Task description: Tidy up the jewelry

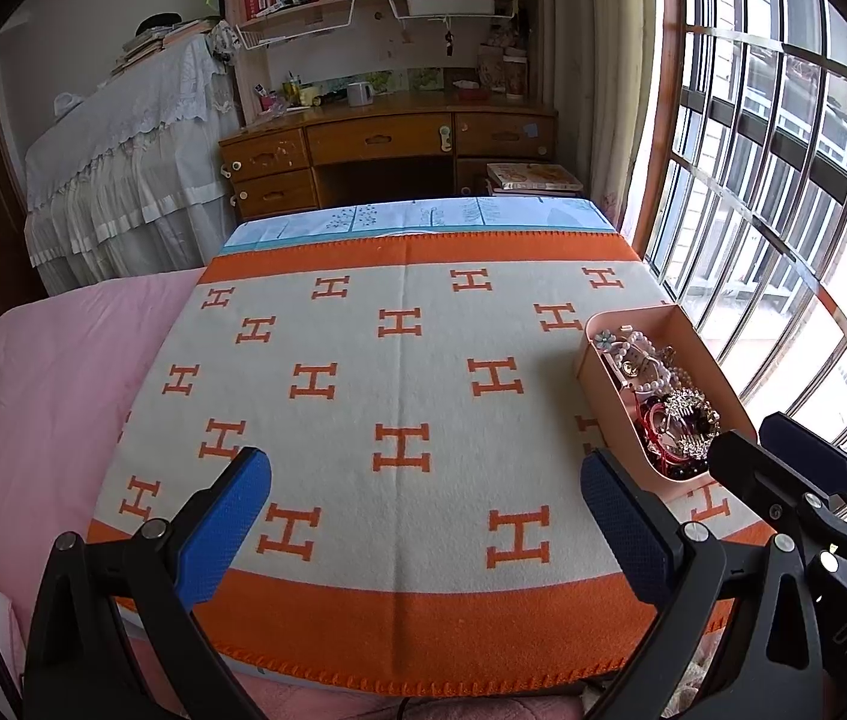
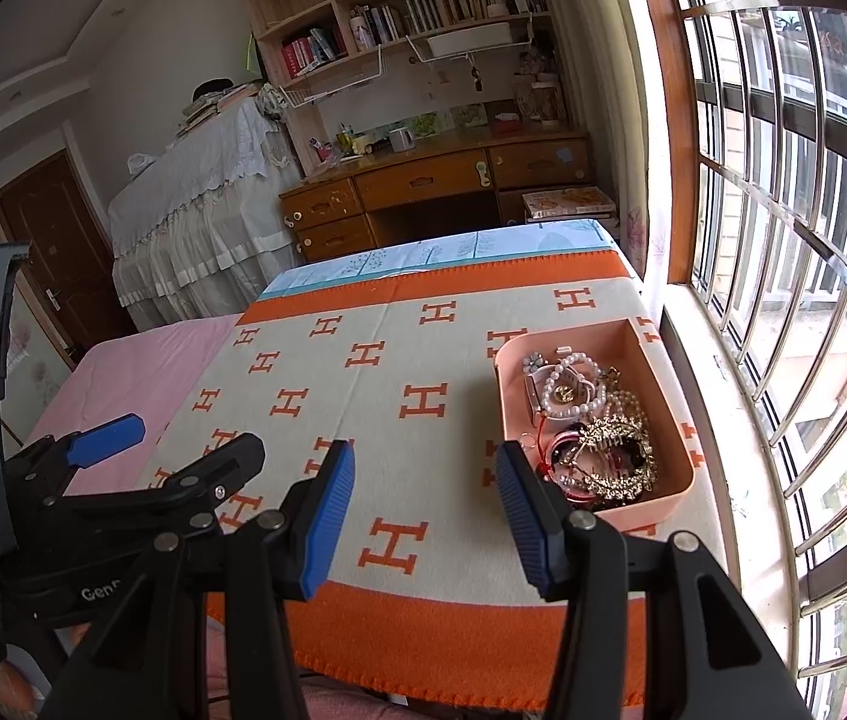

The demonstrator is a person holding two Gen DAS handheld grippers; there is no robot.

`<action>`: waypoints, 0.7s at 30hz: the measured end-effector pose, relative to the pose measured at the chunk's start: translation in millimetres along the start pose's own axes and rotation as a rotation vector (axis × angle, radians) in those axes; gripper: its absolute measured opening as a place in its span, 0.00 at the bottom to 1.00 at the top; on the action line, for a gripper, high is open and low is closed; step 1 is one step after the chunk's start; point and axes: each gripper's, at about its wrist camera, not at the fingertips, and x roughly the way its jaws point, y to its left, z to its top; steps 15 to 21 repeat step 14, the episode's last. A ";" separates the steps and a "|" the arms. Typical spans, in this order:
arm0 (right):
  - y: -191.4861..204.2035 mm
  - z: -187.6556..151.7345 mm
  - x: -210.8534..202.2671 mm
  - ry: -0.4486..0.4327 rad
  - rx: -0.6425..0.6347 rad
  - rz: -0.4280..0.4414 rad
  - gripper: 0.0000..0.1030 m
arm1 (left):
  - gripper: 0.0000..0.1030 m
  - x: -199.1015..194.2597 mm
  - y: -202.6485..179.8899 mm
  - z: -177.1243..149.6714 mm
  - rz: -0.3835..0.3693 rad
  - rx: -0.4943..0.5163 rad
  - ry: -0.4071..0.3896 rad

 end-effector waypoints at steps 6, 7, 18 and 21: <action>0.2 -0.1 0.4 0.004 0.000 -0.001 0.48 | 0.99 2.6 -0.1 -4.6 -0.006 -0.003 0.013; -0.4 -0.2 0.5 0.004 0.001 0.000 0.48 | 0.99 4.4 -0.3 -4.6 -0.007 -0.003 0.016; 0.7 -3.9 0.6 0.009 0.004 -0.001 0.48 | 0.99 4.5 1.0 -4.9 -0.009 -0.003 0.024; 0.7 -3.9 0.6 0.009 0.004 -0.001 0.48 | 0.99 4.5 1.0 -4.9 -0.009 -0.003 0.024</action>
